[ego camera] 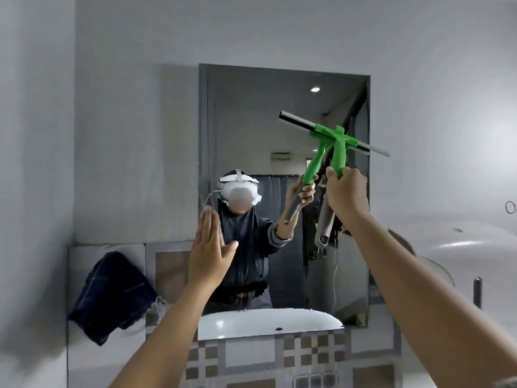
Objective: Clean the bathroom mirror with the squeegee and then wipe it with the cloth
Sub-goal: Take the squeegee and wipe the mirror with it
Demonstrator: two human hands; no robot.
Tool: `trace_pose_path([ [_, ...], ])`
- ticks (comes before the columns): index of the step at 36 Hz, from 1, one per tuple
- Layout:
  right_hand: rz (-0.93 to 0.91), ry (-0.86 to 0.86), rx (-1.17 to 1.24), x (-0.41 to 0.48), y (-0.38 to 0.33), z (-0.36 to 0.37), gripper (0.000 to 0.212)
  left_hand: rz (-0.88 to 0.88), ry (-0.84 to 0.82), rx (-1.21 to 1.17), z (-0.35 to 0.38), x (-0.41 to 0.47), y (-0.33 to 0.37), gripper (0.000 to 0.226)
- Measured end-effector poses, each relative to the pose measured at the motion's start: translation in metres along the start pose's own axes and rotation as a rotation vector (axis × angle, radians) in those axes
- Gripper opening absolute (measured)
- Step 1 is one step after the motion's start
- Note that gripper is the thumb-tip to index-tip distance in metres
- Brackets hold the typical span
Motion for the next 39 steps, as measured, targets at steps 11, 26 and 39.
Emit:
trace_pose_path([
  [11, 0.113, 0.055, 0.183, -0.034, -0.012, 0.043, 0.043, 0.120, -0.025, 0.034, -0.003, -0.002, -0.005, 0.088],
  [26, 0.061, 0.011, 0.201, -0.082, -0.039, 0.094, 0.041, 0.192, -0.034, -0.026, -0.006, -0.004, -0.008, 0.084],
  [39, -0.036, -0.114, 0.097, -0.109, -0.049, 0.116, 0.035, 0.169, -0.056, -0.031, -0.010, -0.007, -0.001, 0.074],
])
Point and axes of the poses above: each hand's wrist, its own x-axis towards the middle knuckle, its own z-axis out of the palm, y = z × x, the point moved 9 cm from there along x, towards the middle knuckle, and after that the axes turned 6 degrees about x, right-handed, at the moved point
